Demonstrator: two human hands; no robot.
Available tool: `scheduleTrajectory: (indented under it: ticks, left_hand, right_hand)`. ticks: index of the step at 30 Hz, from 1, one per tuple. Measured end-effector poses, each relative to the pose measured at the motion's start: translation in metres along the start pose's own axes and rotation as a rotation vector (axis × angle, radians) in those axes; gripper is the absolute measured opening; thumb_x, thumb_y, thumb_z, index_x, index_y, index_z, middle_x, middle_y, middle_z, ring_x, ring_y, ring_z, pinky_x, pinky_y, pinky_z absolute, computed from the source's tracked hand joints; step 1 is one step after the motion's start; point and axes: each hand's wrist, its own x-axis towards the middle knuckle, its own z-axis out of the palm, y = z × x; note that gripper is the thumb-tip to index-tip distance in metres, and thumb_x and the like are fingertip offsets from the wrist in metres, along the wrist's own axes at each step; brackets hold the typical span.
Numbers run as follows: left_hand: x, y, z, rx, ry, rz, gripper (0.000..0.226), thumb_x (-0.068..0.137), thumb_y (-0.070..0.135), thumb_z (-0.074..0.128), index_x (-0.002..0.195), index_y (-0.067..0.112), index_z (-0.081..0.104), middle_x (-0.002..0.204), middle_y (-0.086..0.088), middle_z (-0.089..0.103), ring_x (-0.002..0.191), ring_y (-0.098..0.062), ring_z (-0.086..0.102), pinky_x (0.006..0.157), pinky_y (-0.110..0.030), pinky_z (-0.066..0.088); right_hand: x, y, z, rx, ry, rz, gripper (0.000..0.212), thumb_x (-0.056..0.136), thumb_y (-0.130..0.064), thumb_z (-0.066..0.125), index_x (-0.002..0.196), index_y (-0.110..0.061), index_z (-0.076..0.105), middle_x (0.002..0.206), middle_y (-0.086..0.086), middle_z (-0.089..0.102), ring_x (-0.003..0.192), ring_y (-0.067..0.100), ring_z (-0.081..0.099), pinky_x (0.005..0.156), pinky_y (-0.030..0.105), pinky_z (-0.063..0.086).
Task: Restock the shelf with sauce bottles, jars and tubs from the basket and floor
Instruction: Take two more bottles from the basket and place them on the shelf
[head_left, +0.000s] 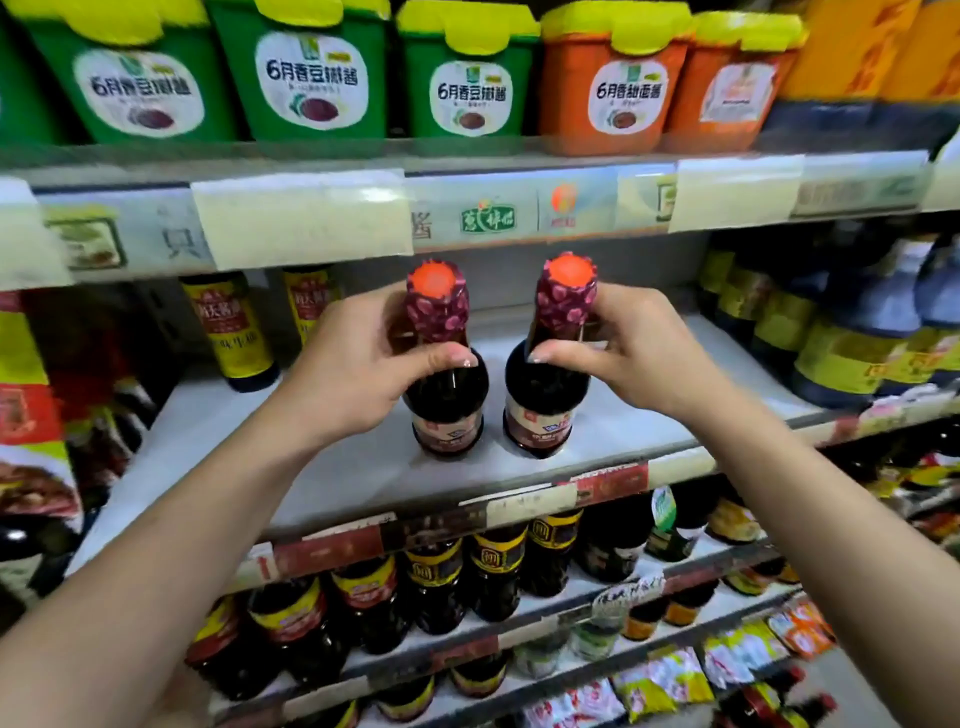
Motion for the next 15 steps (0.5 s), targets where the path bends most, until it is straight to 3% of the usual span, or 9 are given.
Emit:
scheduleTrajectory:
  ticks: [3,5,7,9,10,11,12,13,15]
  left_hand:
    - [0.006,-0.010,0.002,0.027,0.024,-0.010,0.064,0.051,0.063,0.064,0.088,0.011,0.067,0.094,-0.008,0.071,0.096,-0.027,0.064,0.090,-0.047,0.047]
    - [0.012,-0.021,0.001,0.043,0.011,-0.048,0.074,0.050,0.070,0.067,0.080,0.002,0.065,0.083,-0.016,0.070,0.080,-0.028,0.064,0.079,-0.045,0.050]
    - [0.016,-0.026,0.004,0.085,0.039,-0.100,0.051,0.059,0.060,0.071,0.055,0.012,0.052,0.049,0.006,0.058,0.052,-0.010,0.049,0.057,-0.029,0.041]
    - [0.022,-0.030,0.006,0.090,0.068,-0.161,0.035,0.071,0.034,0.070,0.051,0.014,0.049,0.036,0.017,0.047,0.044,0.005,0.046,0.048,-0.010,0.033]
    - [0.026,-0.035,0.006,0.044,0.068,-0.192,0.031,0.073,0.029,0.069,0.061,0.005,0.055,0.047,0.022,0.055,0.056,0.009,0.055,0.057,-0.006,0.038]
    - [0.030,-0.039,0.005,0.005,0.060,-0.199,0.025,0.072,0.032,0.068,0.077,0.009,0.064,0.073,0.017,0.066,0.080,0.002,0.063,0.075,-0.010,0.044]
    - [0.035,-0.042,0.005,-0.012,0.052,-0.211,0.042,0.068,0.039,0.066,0.098,0.009,0.066,0.098,0.007,0.067,0.101,-0.009,0.062,0.092,-0.021,0.044]
    - [0.040,-0.045,0.004,-0.007,0.036,-0.214,0.054,0.066,0.043,0.065,0.110,0.011,0.063,0.113,0.003,0.064,0.112,-0.015,0.057,0.101,-0.028,0.041]
    - [0.049,-0.051,0.004,0.007,0.024,-0.248,0.050,0.073,0.038,0.068,0.117,0.016,0.060,0.119,0.002,0.060,0.114,-0.014,0.053,0.102,-0.027,0.037]
  right_hand:
    - [0.008,0.011,0.008,-0.004,-0.039,0.004,0.046,0.072,-0.050,0.067,0.085,-0.007,0.065,0.077,0.012,0.068,0.069,0.024,0.061,0.064,0.029,0.046]
    - [0.013,0.017,0.013,0.003,-0.062,0.019,0.055,0.069,-0.054,0.062,0.079,0.000,0.062,0.070,0.015,0.064,0.061,0.024,0.052,0.056,0.022,0.036]
    - [0.018,0.023,0.015,0.031,-0.073,0.073,0.058,0.066,-0.056,0.056,0.075,0.001,0.058,0.069,0.017,0.061,0.060,0.022,0.048,0.054,0.021,0.032]
    - [0.025,0.029,0.016,0.087,-0.072,0.123,0.046,0.067,-0.055,0.056,0.073,-0.010,0.057,0.069,0.009,0.060,0.062,0.017,0.049,0.055,0.016,0.033]
    - [0.028,0.033,0.018,0.111,-0.072,0.146,0.038,0.069,-0.053,0.058,0.072,-0.016,0.056,0.069,0.005,0.060,0.062,0.014,0.050,0.055,0.014,0.034]
    - [0.032,0.037,0.021,0.135,-0.076,0.169,0.032,0.072,-0.049,0.062,0.071,-0.018,0.056,0.069,0.003,0.059,0.062,0.012,0.051,0.055,0.014,0.034]
    - [0.036,0.041,0.024,0.164,-0.083,0.195,0.030,0.074,-0.045,0.065,0.071,-0.016,0.057,0.070,0.005,0.060,0.061,0.011,0.051,0.055,0.015,0.034]
    - [0.040,0.045,0.027,0.201,-0.094,0.225,0.032,0.075,-0.041,0.067,0.071,-0.010,0.060,0.071,0.009,0.061,0.062,0.012,0.052,0.058,0.020,0.036]
    - [0.046,0.053,0.033,0.274,-0.112,0.285,0.037,0.076,-0.039,0.068,0.078,-0.003,0.065,0.073,0.012,0.062,0.066,0.011,0.051,0.063,0.028,0.037]
